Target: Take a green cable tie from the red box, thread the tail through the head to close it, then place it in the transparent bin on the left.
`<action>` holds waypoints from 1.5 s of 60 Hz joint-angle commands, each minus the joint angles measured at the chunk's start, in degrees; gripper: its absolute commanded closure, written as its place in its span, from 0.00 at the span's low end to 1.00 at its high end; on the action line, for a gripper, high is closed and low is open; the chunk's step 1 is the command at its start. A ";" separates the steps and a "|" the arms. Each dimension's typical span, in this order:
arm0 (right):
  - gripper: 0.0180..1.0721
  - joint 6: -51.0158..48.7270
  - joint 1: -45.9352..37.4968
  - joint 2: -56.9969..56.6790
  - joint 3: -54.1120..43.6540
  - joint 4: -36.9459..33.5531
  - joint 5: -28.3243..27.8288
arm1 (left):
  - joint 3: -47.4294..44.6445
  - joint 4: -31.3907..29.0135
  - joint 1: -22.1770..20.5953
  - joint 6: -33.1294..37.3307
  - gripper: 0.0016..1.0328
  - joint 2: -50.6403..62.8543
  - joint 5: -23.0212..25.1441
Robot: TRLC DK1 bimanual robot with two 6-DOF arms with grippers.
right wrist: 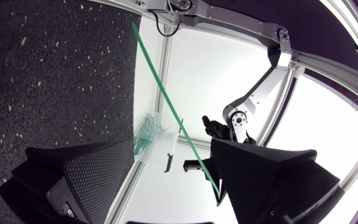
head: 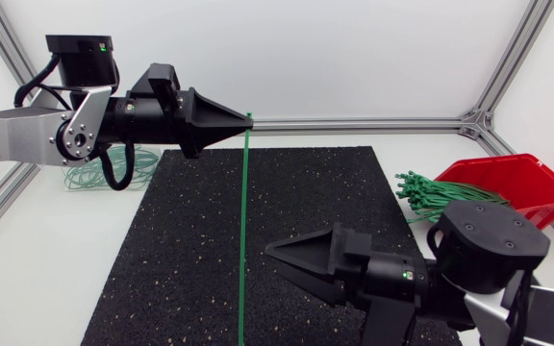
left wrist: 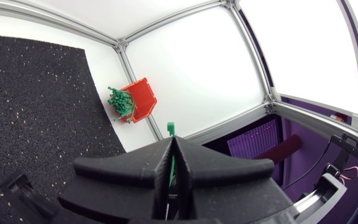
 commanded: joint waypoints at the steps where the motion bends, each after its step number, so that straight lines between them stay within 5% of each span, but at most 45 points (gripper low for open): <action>1: 0.19 -1.34 1.73 2.83 -1.56 2.65 -0.43 | 1.69 2.50 0.24 -5.36 0.96 2.55 0.67; 13: 0.30 -0.72 3.75 9.59 -1.47 10.29 -0.70 | 2.31 2.68 0.59 -7.03 0.96 3.95 0.76; 35: 0.41 1.12 8.15 14.43 -0.68 13.81 -0.70 | 3.10 3.21 1.47 -7.29 0.96 5.18 0.67; 48: 0.60 1.47 9.11 14.43 -0.24 13.98 -1.05 | 3.36 3.38 2.00 -7.29 0.96 5.89 0.67; 57: 0.61 2.00 9.55 14.43 -0.51 14.60 -1.05 | 3.63 3.38 2.09 -7.29 0.96 6.33 0.67; 81: 0.88 2.00 10.08 13.81 -1.82 14.60 -1.58 | 4.15 3.38 1.82 -7.55 0.96 6.41 0.67; 90: 0.89 1.91 10.17 13.81 -2.53 14.60 -1.49 | 4.07 3.38 1.91 -7.55 0.96 6.33 0.67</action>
